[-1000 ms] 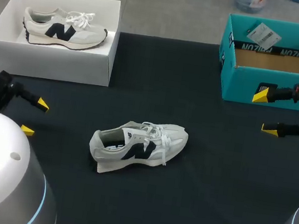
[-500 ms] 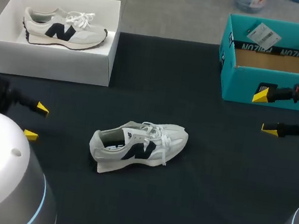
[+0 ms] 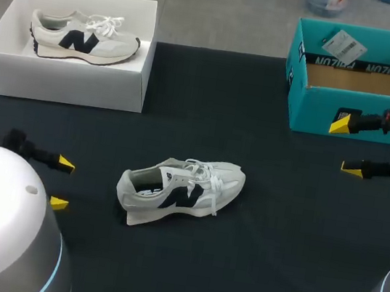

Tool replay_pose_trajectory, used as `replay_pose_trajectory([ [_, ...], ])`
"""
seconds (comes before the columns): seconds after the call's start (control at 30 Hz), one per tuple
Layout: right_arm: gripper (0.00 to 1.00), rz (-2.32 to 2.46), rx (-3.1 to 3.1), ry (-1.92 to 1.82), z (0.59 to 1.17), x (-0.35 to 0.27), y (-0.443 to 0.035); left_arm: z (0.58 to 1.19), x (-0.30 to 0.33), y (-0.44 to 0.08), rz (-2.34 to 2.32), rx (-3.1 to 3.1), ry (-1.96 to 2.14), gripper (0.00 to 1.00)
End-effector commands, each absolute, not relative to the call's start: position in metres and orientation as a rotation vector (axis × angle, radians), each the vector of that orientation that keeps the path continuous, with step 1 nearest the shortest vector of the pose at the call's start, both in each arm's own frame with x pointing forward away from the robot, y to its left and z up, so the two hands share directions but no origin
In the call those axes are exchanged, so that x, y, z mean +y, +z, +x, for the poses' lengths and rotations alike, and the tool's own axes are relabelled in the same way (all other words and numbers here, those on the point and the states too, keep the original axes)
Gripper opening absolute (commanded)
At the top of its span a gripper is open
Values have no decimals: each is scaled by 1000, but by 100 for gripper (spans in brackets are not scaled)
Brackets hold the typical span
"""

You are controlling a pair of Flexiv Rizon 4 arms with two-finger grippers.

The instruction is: Take the shoe out of the shoebox, open the shoe tongue, remove and reinsert the insole, then place the shoe into the shoebox

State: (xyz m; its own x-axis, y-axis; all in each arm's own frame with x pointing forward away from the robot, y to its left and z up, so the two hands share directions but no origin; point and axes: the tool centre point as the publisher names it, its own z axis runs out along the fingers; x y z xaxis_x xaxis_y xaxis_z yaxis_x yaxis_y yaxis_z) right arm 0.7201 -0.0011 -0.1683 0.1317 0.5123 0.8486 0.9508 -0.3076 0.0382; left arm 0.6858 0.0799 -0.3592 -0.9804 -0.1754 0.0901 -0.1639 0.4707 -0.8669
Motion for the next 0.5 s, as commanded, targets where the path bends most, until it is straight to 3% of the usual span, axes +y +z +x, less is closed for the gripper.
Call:
replay_pose_trajectory([
  [0.03, 100, -1893, -1404, -1081, 719, 0, -168, 673, 69, -365, -524, 2502, -1484, 100],
  [0.5, 100, -1893, -1404, -1081, 719, 0, -168, 680, 28, -384, -612, 2441, -1500, 100],
])
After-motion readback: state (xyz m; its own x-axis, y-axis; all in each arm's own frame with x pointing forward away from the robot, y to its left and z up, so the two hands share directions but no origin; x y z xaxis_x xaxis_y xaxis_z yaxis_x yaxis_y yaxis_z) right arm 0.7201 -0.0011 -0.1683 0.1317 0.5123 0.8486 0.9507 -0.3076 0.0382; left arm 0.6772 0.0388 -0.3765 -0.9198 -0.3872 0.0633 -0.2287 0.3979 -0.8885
